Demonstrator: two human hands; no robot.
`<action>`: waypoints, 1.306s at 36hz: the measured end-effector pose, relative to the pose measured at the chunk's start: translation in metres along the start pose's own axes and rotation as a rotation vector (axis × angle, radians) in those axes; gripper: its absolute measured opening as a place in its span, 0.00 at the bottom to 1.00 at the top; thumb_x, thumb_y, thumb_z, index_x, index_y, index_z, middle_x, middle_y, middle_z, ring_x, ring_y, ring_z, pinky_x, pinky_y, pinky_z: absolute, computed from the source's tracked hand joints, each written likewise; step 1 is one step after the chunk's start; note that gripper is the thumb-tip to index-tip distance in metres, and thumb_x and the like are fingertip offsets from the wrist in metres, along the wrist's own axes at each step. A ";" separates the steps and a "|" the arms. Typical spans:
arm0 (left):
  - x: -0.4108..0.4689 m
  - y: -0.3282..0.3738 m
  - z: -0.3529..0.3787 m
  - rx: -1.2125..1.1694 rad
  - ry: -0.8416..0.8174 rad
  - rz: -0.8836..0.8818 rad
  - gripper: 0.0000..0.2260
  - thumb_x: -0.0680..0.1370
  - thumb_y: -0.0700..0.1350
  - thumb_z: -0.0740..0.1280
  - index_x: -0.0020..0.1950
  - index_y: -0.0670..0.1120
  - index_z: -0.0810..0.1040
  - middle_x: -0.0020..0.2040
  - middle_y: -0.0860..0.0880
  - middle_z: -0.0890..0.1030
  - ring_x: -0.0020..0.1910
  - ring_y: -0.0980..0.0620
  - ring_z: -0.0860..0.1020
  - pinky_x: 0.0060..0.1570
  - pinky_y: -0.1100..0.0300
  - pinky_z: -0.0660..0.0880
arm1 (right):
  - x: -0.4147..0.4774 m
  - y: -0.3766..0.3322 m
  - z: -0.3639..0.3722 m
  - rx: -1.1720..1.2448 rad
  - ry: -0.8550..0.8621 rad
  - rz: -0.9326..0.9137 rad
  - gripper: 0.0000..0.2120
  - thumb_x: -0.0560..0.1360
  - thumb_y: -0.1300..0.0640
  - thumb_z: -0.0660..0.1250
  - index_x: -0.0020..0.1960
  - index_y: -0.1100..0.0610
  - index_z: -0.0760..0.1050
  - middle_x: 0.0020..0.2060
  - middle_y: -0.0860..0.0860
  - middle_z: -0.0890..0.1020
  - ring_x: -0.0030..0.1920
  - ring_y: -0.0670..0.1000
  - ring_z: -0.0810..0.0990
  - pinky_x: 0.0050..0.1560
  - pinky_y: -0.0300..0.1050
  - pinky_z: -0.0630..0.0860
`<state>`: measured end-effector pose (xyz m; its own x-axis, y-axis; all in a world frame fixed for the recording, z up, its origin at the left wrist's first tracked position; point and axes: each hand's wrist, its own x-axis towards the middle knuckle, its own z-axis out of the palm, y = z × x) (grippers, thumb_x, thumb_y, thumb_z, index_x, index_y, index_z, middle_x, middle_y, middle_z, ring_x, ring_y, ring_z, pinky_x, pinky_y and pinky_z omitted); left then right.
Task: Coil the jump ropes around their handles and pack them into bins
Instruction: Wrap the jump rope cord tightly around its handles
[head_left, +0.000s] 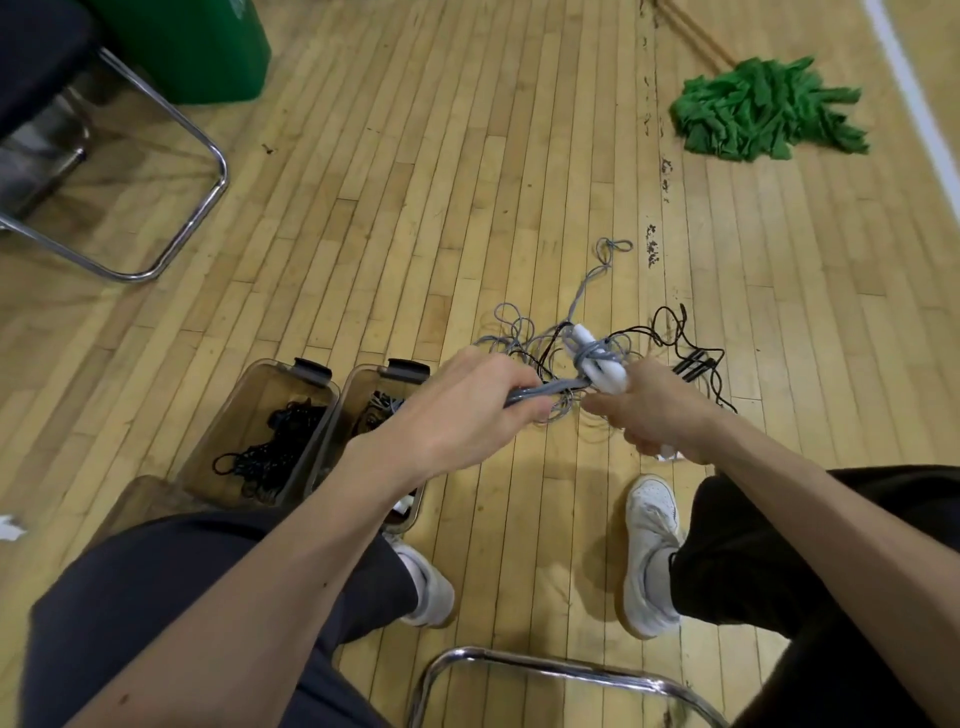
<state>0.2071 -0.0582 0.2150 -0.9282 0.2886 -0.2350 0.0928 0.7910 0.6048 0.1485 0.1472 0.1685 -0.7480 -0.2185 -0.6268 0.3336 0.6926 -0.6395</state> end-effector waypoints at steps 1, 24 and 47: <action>-0.002 0.001 -0.002 0.066 0.018 0.029 0.13 0.82 0.53 0.65 0.40 0.49 0.78 0.31 0.49 0.76 0.30 0.53 0.71 0.30 0.58 0.64 | -0.004 -0.001 0.001 -0.029 -0.038 0.020 0.12 0.79 0.54 0.71 0.49 0.64 0.75 0.33 0.56 0.75 0.25 0.50 0.70 0.24 0.41 0.68; -0.042 -0.005 -0.009 -0.081 0.212 0.233 0.08 0.74 0.55 0.74 0.42 0.51 0.86 0.35 0.59 0.80 0.36 0.61 0.75 0.36 0.65 0.66 | -0.107 -0.021 0.042 -0.434 -0.540 -0.101 0.17 0.80 0.44 0.66 0.41 0.57 0.75 0.27 0.51 0.75 0.23 0.49 0.68 0.24 0.41 0.68; -0.043 -0.011 0.015 -0.672 -0.061 -0.120 0.13 0.81 0.35 0.64 0.36 0.42 0.78 0.25 0.59 0.76 0.25 0.65 0.72 0.29 0.75 0.66 | -0.099 -0.031 0.038 0.034 -0.568 -0.338 0.12 0.78 0.55 0.72 0.41 0.63 0.79 0.22 0.52 0.71 0.21 0.51 0.67 0.24 0.38 0.65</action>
<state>0.2514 -0.0707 0.2068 -0.8941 0.2655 -0.3608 -0.2720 0.3182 0.9082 0.2344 0.1209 0.2337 -0.3985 -0.7551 -0.5205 0.1582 0.5025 -0.8500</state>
